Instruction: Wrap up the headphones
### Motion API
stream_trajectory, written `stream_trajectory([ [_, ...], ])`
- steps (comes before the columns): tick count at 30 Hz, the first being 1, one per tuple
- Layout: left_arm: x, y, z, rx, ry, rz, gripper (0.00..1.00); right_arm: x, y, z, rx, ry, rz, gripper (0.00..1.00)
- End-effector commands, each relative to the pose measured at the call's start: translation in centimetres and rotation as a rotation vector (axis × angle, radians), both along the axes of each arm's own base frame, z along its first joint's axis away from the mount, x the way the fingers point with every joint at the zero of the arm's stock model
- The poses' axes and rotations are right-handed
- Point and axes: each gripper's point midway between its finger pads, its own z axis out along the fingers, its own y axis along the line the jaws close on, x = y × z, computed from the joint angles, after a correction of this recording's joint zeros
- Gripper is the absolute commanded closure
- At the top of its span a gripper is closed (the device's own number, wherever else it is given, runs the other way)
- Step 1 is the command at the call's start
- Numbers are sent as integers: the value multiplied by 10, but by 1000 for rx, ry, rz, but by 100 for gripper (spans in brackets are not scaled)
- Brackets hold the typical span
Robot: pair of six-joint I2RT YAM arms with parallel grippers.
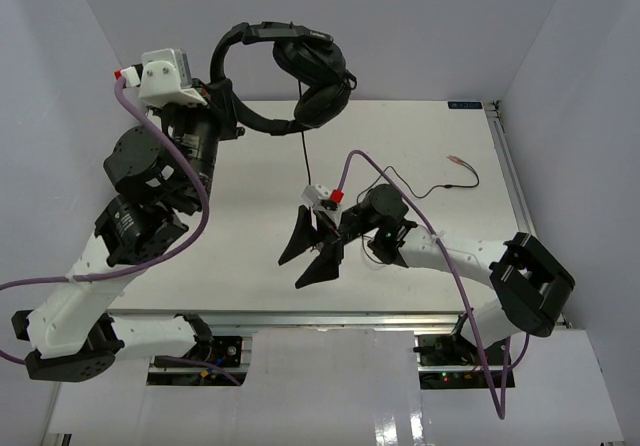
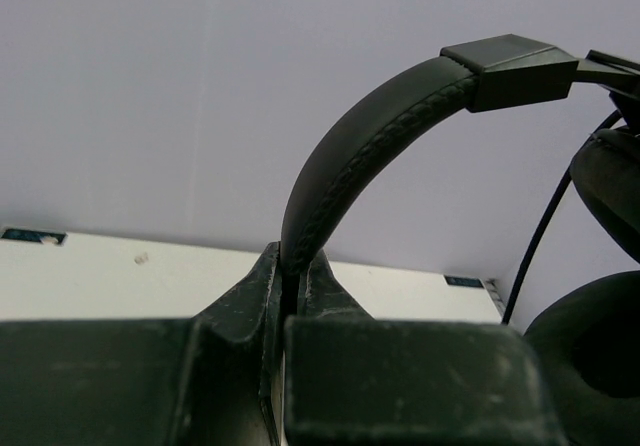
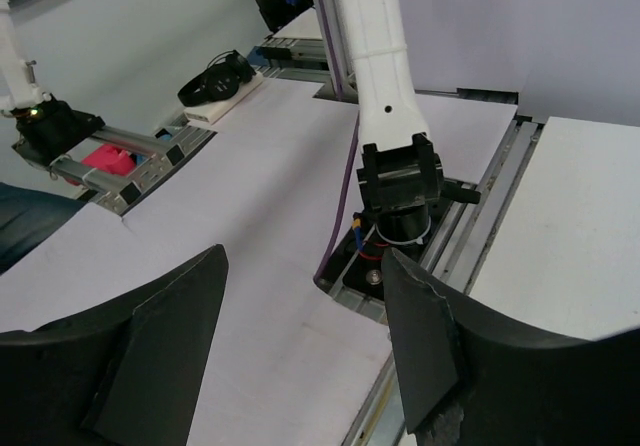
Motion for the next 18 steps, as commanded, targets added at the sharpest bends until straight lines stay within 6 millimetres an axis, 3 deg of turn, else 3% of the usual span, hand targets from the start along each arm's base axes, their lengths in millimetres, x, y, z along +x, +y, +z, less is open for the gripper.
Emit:
stream_trajectory([
  [1,-9,37,68,-65,-157,140,100,-24,-17,-1,27,-29,76,39],
  [5,-4,40,86,-9,-191,211,100,-29,-29,-11,-19,-26,96,53],
  [11,17,36,80,101,-172,280,100,-8,-33,-26,-93,-45,2,68],
  [15,45,50,61,140,-118,334,100,22,-23,-50,-216,-180,-165,78],
  [17,69,48,39,210,-56,325,100,30,-30,-55,-271,-250,-214,82],
  [18,82,58,29,226,-26,349,100,34,-32,-57,-292,-285,-242,83],
])
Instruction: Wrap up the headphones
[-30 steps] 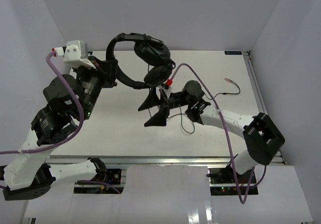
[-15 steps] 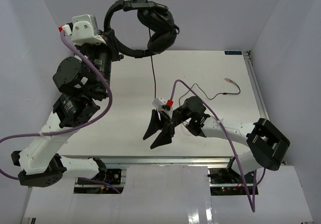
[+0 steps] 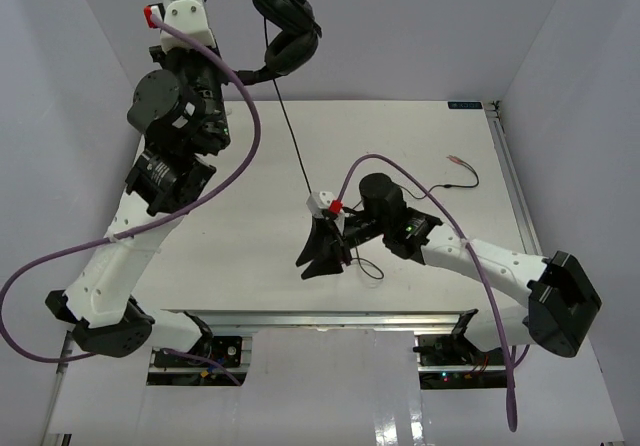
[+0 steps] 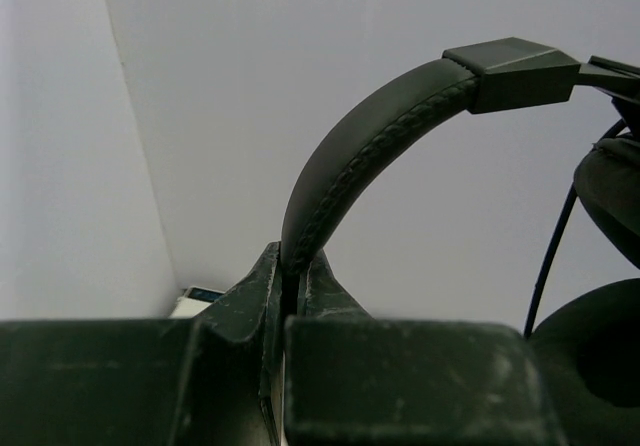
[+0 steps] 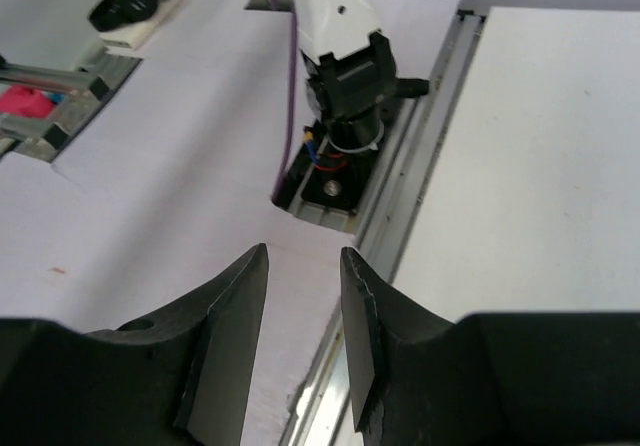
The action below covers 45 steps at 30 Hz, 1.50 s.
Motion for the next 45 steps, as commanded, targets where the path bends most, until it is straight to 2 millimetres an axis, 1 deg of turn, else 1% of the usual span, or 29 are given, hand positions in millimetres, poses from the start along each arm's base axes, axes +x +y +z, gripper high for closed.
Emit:
stream_trajectory([
  [1,37,23,-26,3,82,22,100,24,-18,-25,-175,-218,-147,84],
  [2,49,25,-42,5,124,24,100,33,-22,-27,-216,-268,-191,86],
  [3,65,30,-63,10,168,33,100,43,-28,-26,-254,-328,-236,87],
  [5,93,41,-117,34,274,36,100,75,-42,-23,-339,-471,-391,89],
  [6,100,41,-141,7,327,18,100,86,-49,-19,-363,-533,-438,90],
  [7,108,42,-164,-15,372,-6,100,101,-59,-11,-389,-622,-504,90],
  [8,111,45,-174,-28,391,-7,100,115,-68,-2,-411,-701,-566,90],
  [9,114,42,-189,-22,419,-29,100,133,-78,11,-421,-802,-644,91],
  [10,118,33,-217,-13,468,-78,100,152,-91,30,-430,-922,-737,91],
  [11,119,27,-232,-5,499,-113,100,153,-94,35,-423,-935,-753,92],
  [13,120,10,-267,9,575,-196,100,175,-102,71,-397,-1071,-863,92],
  [15,115,3,-301,18,646,-238,100,185,-100,98,-362,-1119,-917,92],
  [16,111,1,-320,29,687,-247,100,191,-97,104,-354,-1133,-936,92],
  [17,109,-2,-319,28,684,-262,100,194,-98,118,-329,-1152,-966,92],
  [18,104,-4,-336,32,721,-277,100,201,-97,124,-332,-1172,-998,92],
  [19,99,-8,-341,33,729,-303,100,208,-93,141,-305,-1203,-1030,92],
  [22,86,-17,-371,45,795,-346,100,212,-83,162,-257,-1225,-1032,92],
  [23,81,-23,-381,46,816,-372,100,212,-76,160,-253,-1222,-1008,92],
  [24,78,-28,-384,38,824,-392,100,212,-70,159,-249,-1220,-993,92],
  [26,73,-40,-394,34,848,-441,100,210,-58,151,-248,-1214,-947,92],
  [27,73,-40,-394,29,847,-441,100,208,-56,151,-243,-1214,-940,92],
  [29,67,-59,-399,22,860,-508,100,204,-44,131,-271,-1230,-887,92],
  [32,64,-76,-403,32,877,-555,100,206,-38,120,-287,-1260,-880,92],
  [33,61,-83,-404,41,882,-572,100,209,-39,116,-303,-1279,-885,92],
  [34,60,-87,-405,50,887,-584,100,213,-39,116,-305,-1296,-900,92],
  [37,53,-96,-407,66,901,-615,100,226,-46,124,-325,-1366,-977,91],
  [41,42,-96,-410,93,913,-640,100,237,-54,133,-328,-1404,-1045,90],
  [43,34,-93,-417,106,927,-651,100,242,-56,132,-336,-1400,-1059,89],
  [45,26,-91,-417,106,926,-662,100,245,-59,131,-321,-1381,-1078,87],
])
